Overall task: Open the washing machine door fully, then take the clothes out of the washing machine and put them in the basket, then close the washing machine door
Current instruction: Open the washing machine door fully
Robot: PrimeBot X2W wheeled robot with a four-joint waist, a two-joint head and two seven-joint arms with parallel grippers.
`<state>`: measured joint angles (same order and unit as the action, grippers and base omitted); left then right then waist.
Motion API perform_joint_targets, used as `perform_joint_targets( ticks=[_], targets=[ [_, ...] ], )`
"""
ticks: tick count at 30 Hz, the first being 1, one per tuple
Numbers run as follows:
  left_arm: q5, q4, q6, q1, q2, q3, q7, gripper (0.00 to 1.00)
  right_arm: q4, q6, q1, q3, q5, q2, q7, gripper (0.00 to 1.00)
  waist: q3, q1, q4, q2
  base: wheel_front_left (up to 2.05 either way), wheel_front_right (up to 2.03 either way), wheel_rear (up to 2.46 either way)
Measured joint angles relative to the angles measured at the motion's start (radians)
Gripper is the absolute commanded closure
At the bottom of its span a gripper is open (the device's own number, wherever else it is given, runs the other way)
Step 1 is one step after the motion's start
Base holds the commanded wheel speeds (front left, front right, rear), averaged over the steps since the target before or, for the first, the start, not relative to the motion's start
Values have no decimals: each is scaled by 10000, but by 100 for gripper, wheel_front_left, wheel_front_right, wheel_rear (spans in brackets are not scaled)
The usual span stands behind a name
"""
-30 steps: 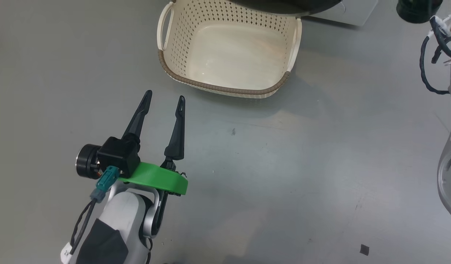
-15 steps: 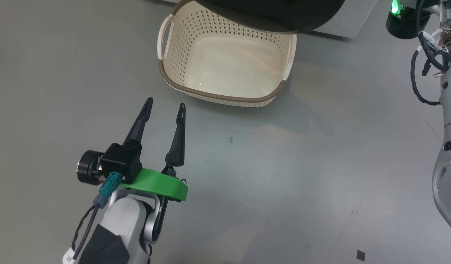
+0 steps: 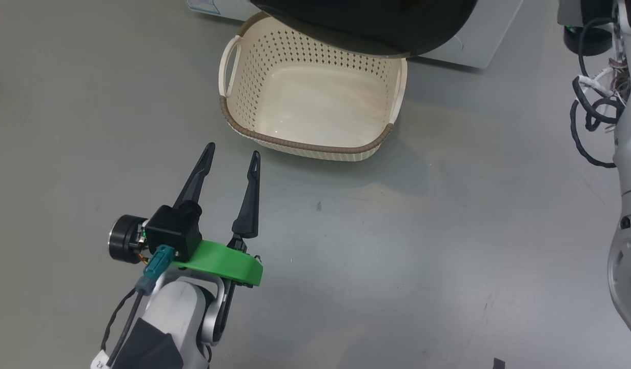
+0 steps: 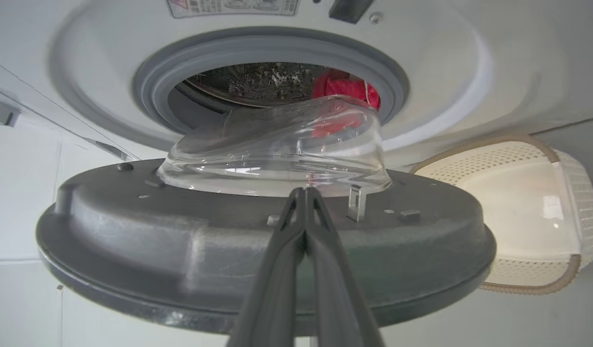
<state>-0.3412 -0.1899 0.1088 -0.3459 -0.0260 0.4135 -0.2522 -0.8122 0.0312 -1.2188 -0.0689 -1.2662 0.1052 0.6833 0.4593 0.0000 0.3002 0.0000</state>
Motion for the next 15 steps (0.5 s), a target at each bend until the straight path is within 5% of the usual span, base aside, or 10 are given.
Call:
perform_joint_targets(
  ticks=[5,15],
  targets=[
    [40,-65,0,53,-4,-25,0,0,370,913,481,742,1262,558,-882,100,-299,0,-50,0,0,0,0],
    [184,-132,0,281,-13,-435,0,0,1555,997,1685,2431,3524,1053,-2849,100,-1064,0,-305,0,0,0,0]
  ],
)
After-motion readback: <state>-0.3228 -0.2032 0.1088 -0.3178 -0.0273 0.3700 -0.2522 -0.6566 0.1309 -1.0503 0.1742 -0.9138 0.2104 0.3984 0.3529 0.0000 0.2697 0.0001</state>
